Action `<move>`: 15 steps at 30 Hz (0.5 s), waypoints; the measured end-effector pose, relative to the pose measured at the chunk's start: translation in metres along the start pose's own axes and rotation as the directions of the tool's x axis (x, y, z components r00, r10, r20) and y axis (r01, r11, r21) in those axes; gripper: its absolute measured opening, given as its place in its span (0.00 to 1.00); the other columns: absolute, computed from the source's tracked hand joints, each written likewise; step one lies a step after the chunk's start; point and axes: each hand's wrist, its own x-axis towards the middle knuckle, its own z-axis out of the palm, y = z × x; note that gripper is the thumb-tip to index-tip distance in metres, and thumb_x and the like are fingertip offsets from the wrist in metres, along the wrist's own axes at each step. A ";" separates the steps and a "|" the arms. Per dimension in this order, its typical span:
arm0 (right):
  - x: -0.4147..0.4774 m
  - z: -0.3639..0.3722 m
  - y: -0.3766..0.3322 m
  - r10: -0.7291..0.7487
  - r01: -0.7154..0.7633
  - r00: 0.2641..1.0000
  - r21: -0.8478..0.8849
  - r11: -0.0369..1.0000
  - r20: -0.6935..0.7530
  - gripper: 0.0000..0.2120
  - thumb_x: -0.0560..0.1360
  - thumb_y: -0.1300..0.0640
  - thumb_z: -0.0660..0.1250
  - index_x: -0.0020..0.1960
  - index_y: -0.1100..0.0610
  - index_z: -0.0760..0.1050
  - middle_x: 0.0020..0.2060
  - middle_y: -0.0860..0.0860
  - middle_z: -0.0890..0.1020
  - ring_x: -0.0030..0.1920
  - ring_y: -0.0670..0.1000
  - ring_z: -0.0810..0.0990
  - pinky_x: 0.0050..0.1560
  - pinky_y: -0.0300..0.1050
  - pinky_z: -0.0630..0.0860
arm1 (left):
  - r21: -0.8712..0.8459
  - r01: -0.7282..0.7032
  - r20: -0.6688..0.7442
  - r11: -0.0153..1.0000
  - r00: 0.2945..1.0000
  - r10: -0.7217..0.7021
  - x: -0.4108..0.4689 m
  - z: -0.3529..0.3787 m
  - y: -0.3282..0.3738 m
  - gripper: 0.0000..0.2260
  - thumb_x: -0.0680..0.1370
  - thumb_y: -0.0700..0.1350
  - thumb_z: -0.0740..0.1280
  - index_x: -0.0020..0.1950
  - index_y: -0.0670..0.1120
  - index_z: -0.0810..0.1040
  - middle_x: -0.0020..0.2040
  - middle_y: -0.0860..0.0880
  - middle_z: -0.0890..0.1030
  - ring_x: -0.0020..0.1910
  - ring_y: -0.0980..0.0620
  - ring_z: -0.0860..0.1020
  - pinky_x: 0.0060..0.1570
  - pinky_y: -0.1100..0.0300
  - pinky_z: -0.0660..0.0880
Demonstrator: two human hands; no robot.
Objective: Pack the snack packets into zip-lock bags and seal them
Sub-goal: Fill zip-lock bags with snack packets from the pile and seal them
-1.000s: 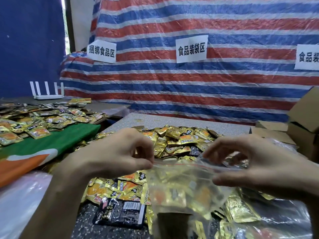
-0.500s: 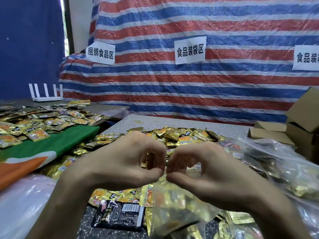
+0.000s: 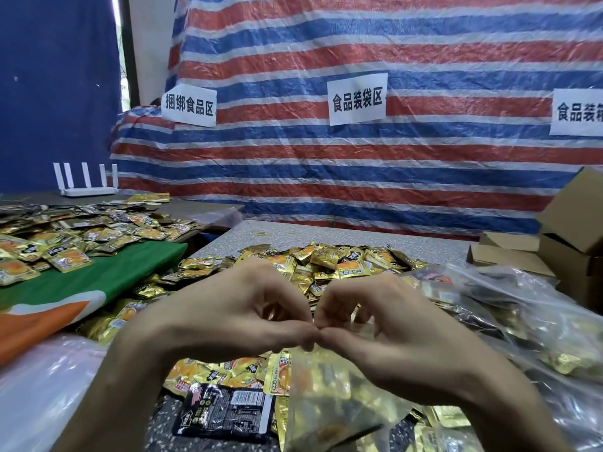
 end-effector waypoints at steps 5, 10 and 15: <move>-0.001 -0.012 0.014 -0.008 -0.013 0.993 0.180 0.984 0.114 0.05 0.75 0.48 0.72 0.42 0.48 0.82 0.37 0.42 0.83 0.40 0.41 0.79 0.43 0.37 0.73 | 0.003 -0.072 -0.026 0.997 0.997 0.072 0.004 0.004 0.000 0.11 0.77 0.47 0.70 0.38 0.43 0.85 0.29 0.42 0.75 0.29 0.41 0.73 0.30 0.43 0.67; -0.005 -0.020 0.027 -0.010 -0.040 0.982 0.261 0.964 0.187 0.06 0.74 0.49 0.72 0.45 0.51 0.83 0.40 0.46 0.84 0.45 0.47 0.82 0.53 0.55 0.78 | -0.003 -0.099 -0.012 0.995 0.995 0.099 0.006 0.007 0.000 0.13 0.77 0.45 0.70 0.36 0.39 0.83 0.28 0.40 0.73 0.28 0.40 0.71 0.29 0.45 0.66; -0.006 -0.023 0.038 0.011 -0.097 0.970 0.348 0.932 0.241 0.03 0.74 0.54 0.73 0.44 0.54 0.83 0.39 0.47 0.83 0.43 0.44 0.81 0.55 0.56 0.79 | -0.036 -0.123 -0.037 0.992 0.992 0.122 0.005 0.004 -0.003 0.11 0.77 0.45 0.70 0.37 0.42 0.85 0.28 0.44 0.74 0.28 0.42 0.72 0.29 0.45 0.66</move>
